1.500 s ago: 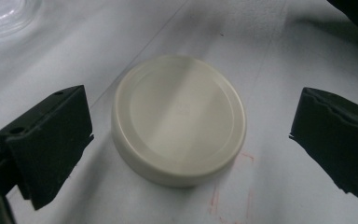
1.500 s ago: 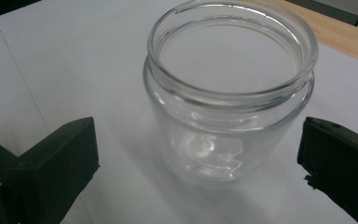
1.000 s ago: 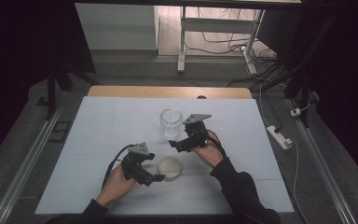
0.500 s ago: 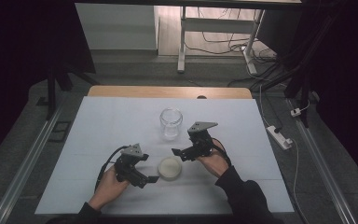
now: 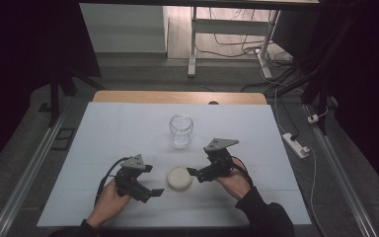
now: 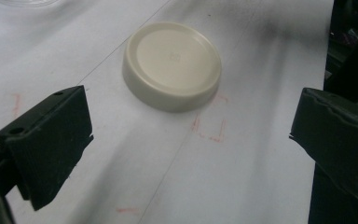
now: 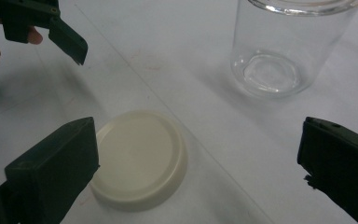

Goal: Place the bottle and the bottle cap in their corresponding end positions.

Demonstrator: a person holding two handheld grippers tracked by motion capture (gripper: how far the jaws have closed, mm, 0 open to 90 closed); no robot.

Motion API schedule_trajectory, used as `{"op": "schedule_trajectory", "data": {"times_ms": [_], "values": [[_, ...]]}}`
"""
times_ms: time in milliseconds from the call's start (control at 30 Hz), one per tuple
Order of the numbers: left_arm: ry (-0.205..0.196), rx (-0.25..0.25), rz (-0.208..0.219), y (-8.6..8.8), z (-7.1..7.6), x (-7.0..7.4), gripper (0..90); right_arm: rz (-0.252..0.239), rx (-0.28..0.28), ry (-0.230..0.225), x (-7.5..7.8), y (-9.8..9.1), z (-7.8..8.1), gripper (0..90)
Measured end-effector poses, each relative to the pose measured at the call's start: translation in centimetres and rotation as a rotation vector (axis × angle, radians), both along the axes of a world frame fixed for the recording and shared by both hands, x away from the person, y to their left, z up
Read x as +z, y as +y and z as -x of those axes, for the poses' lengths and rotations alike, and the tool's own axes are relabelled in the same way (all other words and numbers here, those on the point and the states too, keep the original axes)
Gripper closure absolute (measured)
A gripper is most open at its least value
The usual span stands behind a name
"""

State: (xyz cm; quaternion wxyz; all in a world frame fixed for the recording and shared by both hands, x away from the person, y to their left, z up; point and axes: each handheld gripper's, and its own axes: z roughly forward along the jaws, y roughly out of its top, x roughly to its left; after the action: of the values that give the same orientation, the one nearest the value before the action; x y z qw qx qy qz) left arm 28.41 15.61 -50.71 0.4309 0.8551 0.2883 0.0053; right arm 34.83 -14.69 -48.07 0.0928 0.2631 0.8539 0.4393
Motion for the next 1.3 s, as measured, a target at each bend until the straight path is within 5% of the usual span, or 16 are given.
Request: {"op": "schedule_trajectory", "data": {"times_ms": [333, 967, 1300], "values": [[0.004, 0.042, -0.009, 1.8, 1.6, 0.2, 0.0, -0.026, -0.041, -0.012, 0.3, -2.6, 2.2, 0.0], [-0.007, 0.18, 0.014, 6.4, 5.2, 0.2, 0.0, 0.01, -0.14, -0.005, -0.4, -7.6, 5.7, 0.0], [-0.007, 0.242, -0.012, 8.3, 7.0, -0.3, 0.0, 0.011, -0.214, 0.012, -0.9, -10.6, 7.6, 0.0]]}}
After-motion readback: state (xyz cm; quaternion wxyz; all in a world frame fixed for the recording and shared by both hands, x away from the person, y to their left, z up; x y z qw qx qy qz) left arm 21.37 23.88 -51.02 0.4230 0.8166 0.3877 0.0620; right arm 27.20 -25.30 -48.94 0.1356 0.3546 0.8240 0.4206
